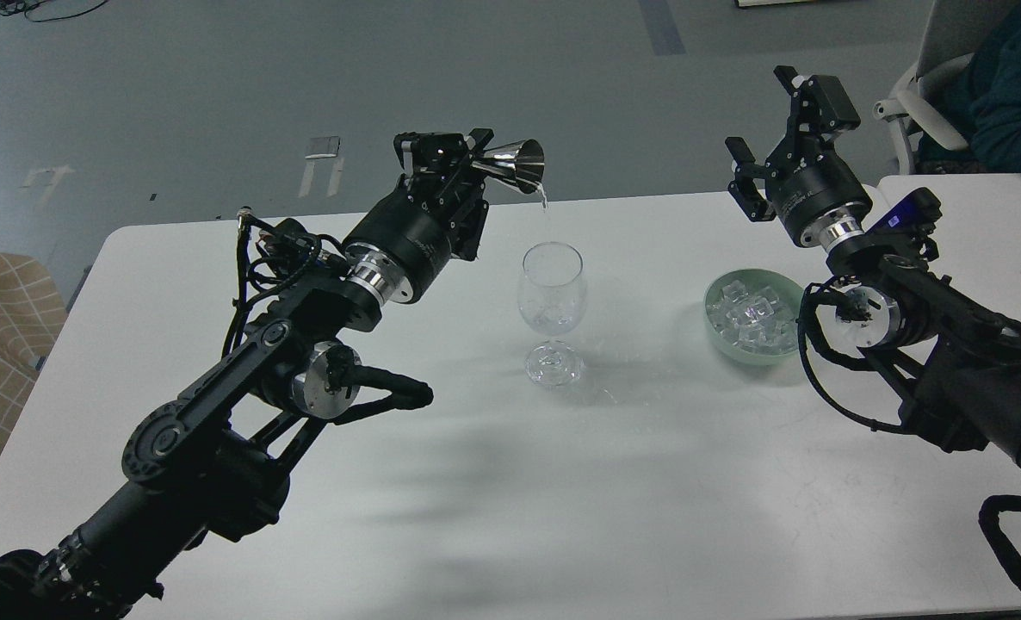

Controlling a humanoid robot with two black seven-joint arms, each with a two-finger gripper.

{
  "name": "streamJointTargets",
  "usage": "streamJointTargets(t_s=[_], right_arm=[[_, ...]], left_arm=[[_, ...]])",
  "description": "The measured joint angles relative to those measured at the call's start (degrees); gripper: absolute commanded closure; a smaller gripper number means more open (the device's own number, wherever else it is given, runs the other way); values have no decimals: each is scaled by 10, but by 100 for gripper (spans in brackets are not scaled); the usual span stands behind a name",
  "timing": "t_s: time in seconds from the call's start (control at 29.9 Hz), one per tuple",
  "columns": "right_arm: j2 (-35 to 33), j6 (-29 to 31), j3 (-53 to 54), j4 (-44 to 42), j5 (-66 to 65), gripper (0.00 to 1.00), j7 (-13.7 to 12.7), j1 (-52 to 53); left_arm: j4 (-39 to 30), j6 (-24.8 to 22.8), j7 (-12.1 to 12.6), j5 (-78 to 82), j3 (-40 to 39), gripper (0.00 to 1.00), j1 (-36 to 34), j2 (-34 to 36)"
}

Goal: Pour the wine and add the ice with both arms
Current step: 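Tilt the jigger with the left gripper to pour into the glass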

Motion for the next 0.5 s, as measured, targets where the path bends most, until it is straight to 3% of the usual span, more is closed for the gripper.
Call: streamJointTargets(t_s=[0.5], right_arm=[[0, 0, -1, 1, 0, 0, 0, -2]], left_arm=[[-2, 0, -13, 76, 2, 100, 16, -1]])
